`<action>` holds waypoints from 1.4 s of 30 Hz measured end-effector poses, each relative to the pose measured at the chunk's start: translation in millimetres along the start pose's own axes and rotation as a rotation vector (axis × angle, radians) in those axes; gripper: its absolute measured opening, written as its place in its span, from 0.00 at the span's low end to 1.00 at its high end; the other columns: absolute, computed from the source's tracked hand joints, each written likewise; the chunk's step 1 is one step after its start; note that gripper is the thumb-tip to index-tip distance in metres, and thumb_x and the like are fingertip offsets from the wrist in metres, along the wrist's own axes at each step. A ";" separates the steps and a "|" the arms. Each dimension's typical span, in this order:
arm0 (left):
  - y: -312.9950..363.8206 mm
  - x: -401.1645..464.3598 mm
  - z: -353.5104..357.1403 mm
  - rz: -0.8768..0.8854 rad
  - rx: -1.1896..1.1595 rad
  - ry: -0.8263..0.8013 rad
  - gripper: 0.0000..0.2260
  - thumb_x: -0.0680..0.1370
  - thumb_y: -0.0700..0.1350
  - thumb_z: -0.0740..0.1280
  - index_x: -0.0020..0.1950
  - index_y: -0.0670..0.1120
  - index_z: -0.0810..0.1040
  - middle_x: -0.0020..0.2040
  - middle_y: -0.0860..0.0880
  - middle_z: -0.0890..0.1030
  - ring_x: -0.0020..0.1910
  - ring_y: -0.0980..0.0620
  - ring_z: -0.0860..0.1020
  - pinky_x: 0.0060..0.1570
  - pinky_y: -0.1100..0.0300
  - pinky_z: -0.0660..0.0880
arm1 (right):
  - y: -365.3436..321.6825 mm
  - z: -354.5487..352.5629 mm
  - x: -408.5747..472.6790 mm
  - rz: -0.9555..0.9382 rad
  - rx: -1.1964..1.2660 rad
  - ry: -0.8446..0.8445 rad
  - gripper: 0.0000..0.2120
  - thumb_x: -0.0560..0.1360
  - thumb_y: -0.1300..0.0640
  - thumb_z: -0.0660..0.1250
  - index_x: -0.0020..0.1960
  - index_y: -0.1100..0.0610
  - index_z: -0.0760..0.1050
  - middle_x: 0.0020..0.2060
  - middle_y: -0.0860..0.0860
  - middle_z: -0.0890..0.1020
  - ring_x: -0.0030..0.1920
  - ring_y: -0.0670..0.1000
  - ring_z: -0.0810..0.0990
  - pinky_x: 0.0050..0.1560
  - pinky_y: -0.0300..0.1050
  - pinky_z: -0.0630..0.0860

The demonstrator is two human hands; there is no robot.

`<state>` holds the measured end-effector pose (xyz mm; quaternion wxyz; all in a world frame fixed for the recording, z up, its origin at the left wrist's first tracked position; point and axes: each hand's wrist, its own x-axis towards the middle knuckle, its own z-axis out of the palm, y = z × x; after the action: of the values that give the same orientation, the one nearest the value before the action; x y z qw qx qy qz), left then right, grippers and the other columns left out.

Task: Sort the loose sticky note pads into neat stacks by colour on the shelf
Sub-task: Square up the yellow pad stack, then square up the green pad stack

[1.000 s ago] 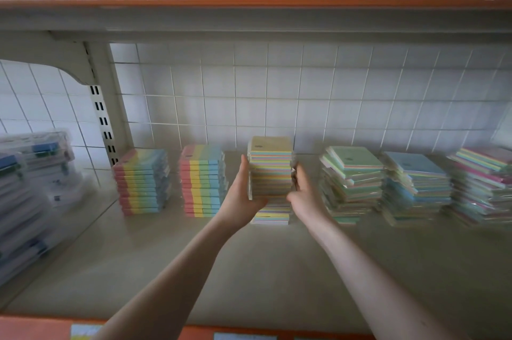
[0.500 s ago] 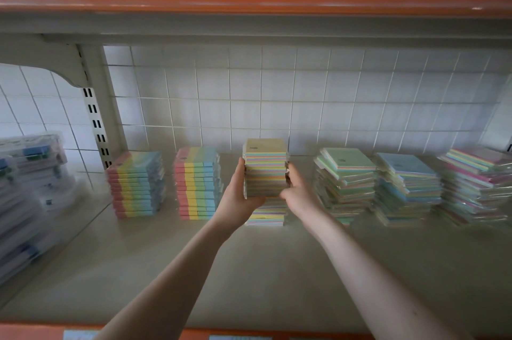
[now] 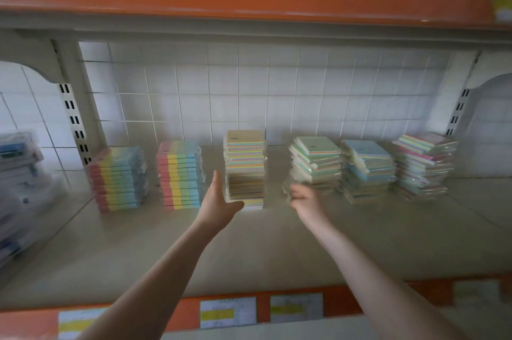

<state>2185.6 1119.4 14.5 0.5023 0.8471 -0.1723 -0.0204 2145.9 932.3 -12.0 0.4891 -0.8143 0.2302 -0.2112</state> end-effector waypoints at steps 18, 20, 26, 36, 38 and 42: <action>24.5 -34.2 61.6 -0.037 0.467 0.019 0.33 0.71 0.61 0.70 0.68 0.42 0.69 0.66 0.44 0.72 0.65 0.44 0.70 0.60 0.56 0.68 | 57.4 -103.4 2.9 0.089 0.033 0.037 0.18 0.70 0.78 0.57 0.59 0.73 0.73 0.51 0.65 0.78 0.48 0.55 0.74 0.32 0.29 0.66; 33.3 -28.8 75.3 -0.010 0.435 -0.006 0.34 0.71 0.59 0.71 0.70 0.42 0.68 0.67 0.44 0.72 0.66 0.46 0.70 0.60 0.57 0.66 | 62.5 -102.9 17.0 0.071 0.086 -0.023 0.22 0.71 0.79 0.56 0.64 0.71 0.69 0.55 0.64 0.76 0.55 0.59 0.75 0.36 0.26 0.69; 50.4 -6.9 116.6 -0.129 0.164 -0.079 0.36 0.70 0.46 0.75 0.72 0.35 0.62 0.71 0.35 0.66 0.70 0.40 0.65 0.67 0.50 0.64 | 88.4 -93.8 61.0 0.000 -0.061 -0.267 0.31 0.71 0.70 0.57 0.74 0.58 0.61 0.69 0.56 0.70 0.67 0.57 0.71 0.66 0.53 0.69; 34.1 18.1 141.6 -0.100 0.027 -0.067 0.24 0.58 0.46 0.62 0.54 0.52 0.78 0.46 0.46 0.81 0.42 0.51 0.77 0.38 0.55 0.74 | 86.6 -78.5 80.3 -0.055 -0.029 -0.394 0.28 0.70 0.73 0.54 0.65 0.53 0.71 0.59 0.54 0.77 0.58 0.54 0.75 0.50 0.40 0.70; 28.9 23.0 142.5 -0.051 0.040 -0.086 0.27 0.57 0.45 0.60 0.56 0.52 0.78 0.49 0.46 0.82 0.46 0.49 0.79 0.42 0.51 0.77 | 87.8 -76.5 84.1 -0.054 -0.004 -0.407 0.25 0.69 0.74 0.55 0.60 0.54 0.73 0.55 0.54 0.78 0.57 0.55 0.75 0.52 0.41 0.69; 21.3 24.5 142.1 0.005 0.016 -0.090 0.26 0.59 0.42 0.58 0.54 0.54 0.80 0.51 0.51 0.84 0.55 0.48 0.80 0.51 0.48 0.77 | 91.0 -70.9 87.1 -0.018 0.064 -0.442 0.20 0.67 0.72 0.54 0.52 0.55 0.74 0.52 0.54 0.80 0.57 0.56 0.77 0.54 0.47 0.73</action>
<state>2173.3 982.5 -34.1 0.4875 0.8488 -0.1968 -0.0558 2160.3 794.3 -52.4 0.5515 -0.8269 0.1032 -0.0390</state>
